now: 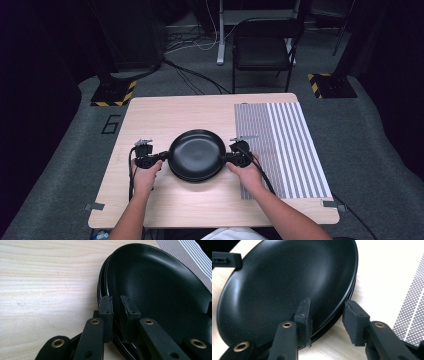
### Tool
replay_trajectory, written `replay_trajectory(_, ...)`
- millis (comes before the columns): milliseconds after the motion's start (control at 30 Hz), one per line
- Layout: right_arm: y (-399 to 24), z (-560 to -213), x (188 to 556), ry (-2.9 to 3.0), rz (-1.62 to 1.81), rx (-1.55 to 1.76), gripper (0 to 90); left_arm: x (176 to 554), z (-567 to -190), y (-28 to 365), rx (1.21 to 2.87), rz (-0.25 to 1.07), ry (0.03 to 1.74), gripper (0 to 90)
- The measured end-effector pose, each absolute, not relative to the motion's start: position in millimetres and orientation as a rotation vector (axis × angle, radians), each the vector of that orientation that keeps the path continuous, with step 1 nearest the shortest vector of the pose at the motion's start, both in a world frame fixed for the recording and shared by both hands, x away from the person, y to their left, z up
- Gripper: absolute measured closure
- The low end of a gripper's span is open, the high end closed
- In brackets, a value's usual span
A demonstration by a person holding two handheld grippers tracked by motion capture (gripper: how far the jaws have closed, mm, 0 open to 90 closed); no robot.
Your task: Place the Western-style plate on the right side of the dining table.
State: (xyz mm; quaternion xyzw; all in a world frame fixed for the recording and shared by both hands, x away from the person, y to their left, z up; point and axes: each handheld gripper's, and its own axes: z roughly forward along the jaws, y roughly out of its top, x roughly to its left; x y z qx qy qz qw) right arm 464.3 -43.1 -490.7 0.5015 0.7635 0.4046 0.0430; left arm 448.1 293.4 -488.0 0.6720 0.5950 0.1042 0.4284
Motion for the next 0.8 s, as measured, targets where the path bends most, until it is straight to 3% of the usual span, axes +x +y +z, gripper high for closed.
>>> replay_trajectory(800, -50.1, -490.4, 468.3, 2.327, 1.286, 1.625, 63.4, 447.3, -488.4, 288.3, 1.646, 0.226, 1.514, 79.3)
